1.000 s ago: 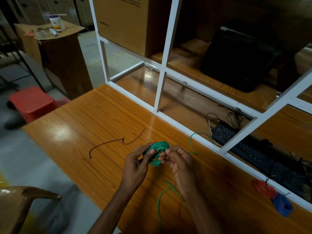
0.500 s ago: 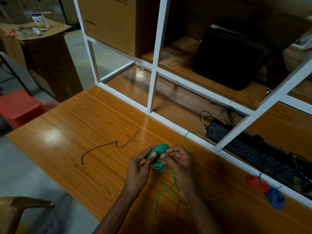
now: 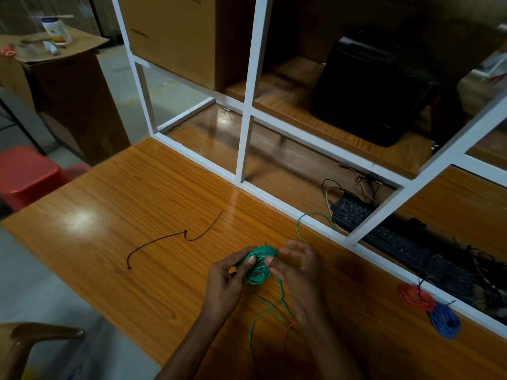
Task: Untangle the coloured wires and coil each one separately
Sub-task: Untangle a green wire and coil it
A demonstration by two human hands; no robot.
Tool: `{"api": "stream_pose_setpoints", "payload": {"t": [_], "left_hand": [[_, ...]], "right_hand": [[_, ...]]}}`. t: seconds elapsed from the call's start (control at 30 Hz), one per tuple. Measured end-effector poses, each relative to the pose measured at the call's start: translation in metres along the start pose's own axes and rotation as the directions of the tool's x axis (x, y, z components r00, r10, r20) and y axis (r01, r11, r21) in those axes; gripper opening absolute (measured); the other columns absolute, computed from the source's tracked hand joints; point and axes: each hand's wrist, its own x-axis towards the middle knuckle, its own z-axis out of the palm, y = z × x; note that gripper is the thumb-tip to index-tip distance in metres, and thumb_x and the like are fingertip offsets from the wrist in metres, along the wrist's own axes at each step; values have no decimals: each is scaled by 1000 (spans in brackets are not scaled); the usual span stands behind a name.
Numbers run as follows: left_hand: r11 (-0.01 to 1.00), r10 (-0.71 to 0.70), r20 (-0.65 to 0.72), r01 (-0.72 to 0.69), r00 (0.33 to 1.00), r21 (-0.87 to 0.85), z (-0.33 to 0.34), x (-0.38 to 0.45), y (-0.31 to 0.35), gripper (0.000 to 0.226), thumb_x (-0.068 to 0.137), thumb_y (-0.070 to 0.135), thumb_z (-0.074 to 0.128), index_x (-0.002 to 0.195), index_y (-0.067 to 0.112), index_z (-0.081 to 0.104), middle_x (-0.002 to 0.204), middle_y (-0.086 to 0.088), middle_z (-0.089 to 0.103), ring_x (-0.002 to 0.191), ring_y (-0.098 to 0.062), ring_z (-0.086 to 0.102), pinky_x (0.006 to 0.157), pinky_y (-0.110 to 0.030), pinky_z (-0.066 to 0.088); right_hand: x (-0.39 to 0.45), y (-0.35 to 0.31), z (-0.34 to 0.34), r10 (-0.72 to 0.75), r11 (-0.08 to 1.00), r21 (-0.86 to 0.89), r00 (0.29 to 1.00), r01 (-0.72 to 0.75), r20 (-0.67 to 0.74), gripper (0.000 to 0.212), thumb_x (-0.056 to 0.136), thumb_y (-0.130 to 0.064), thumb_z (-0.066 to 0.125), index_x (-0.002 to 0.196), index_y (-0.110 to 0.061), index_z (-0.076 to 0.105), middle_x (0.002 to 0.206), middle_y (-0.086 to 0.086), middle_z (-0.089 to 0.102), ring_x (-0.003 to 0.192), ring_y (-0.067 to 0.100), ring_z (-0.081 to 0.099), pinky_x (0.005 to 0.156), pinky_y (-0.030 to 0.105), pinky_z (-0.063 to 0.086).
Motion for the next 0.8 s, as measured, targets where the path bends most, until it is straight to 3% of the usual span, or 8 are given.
{"api": "stream_pose_setpoints", "payload": {"t": [0.13, 0.23, 0.47, 0.67, 0.8], "left_hand": [[1000, -12, 90, 13, 996, -9, -8, 0, 2, 24, 98, 14, 68, 120, 13, 79, 113, -1, 80, 109, -15, 74, 87, -25, 59], [999, -32, 149, 34, 988, -10, -15, 0, 2, 25, 98, 11, 69, 121, 10, 78, 114, -5, 79, 110, -18, 74, 89, -28, 59], [995, -80, 251, 91, 965, -34, -24, -5, 1, 26, 97, 12, 69, 122, 10, 78, 119, -5, 79, 116, -20, 72, 97, -31, 58], [953, -175, 204, 218, 963, -212, -10, -12, 2, 32, 97, 14, 66, 128, 8, 73, 123, -8, 77, 120, -22, 71, 104, -33, 55], [876, -278, 249, 351, 928, -332, -1, -9, 1, 35, 98, 11, 65, 132, 7, 69, 124, -16, 76, 118, -27, 71, 104, -34, 55]], "right_hand": [[1, 1, -8, 10, 998, -66, 991, -1, 134, 65, 76, 7, 83, 131, -19, 61, 130, -8, 63, 100, 11, 73, 72, 29, 62], [3, -1, -13, 89, 992, -101, 973, -69, 211, 70, 76, 7, 84, 136, -18, 59, 124, 3, 69, 103, 15, 72, 73, 30, 62], [2, -2, -24, 252, 968, -81, 913, -238, 322, 53, 76, 6, 83, 124, -8, 67, 118, 11, 73, 99, 23, 77, 77, 30, 62], [6, -2, -27, 240, 970, -108, 915, -216, 326, 43, 74, 6, 85, 113, -8, 72, 110, 11, 76, 94, 23, 77, 77, 31, 62], [8, -2, -26, 228, 970, -153, 926, -189, 300, 43, 75, 10, 83, 114, -3, 71, 108, 10, 72, 82, 12, 77, 68, 25, 60]]}}
